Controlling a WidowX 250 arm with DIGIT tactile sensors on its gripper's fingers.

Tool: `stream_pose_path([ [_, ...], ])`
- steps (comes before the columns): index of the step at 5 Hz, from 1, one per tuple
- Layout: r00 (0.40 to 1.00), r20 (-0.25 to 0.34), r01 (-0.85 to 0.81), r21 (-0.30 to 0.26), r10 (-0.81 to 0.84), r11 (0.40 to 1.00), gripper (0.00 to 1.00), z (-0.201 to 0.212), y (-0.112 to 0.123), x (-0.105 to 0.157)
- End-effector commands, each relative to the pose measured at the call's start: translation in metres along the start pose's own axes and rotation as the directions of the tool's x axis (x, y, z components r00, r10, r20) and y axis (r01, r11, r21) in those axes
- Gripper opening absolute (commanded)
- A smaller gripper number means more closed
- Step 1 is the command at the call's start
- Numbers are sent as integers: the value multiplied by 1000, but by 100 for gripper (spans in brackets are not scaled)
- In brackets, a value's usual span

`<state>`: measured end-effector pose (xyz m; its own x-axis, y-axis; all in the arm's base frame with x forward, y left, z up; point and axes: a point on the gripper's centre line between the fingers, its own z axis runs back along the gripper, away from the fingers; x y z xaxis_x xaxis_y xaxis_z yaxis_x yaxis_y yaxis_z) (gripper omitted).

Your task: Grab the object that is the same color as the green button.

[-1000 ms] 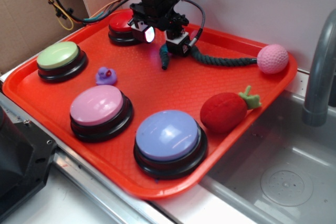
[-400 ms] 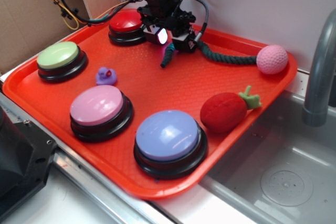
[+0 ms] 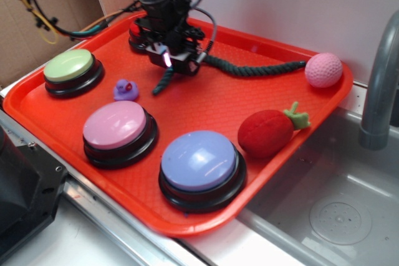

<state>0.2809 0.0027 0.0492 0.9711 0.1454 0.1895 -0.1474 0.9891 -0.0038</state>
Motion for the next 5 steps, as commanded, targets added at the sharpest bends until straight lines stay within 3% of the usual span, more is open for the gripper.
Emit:
stream_pose_path([
  [1, 991, 116, -68, 30, 64, 997, 0, 107, -6, 6],
  [3, 985, 67, -160, 30, 158, 987, 0, 178, 0, -8],
  [4, 984, 84, -167, 96, 159, 981, 0, 172, -1, -13],
  [5, 979, 68, -200, 117, 193, 973, 0, 172, -2, -20],
])
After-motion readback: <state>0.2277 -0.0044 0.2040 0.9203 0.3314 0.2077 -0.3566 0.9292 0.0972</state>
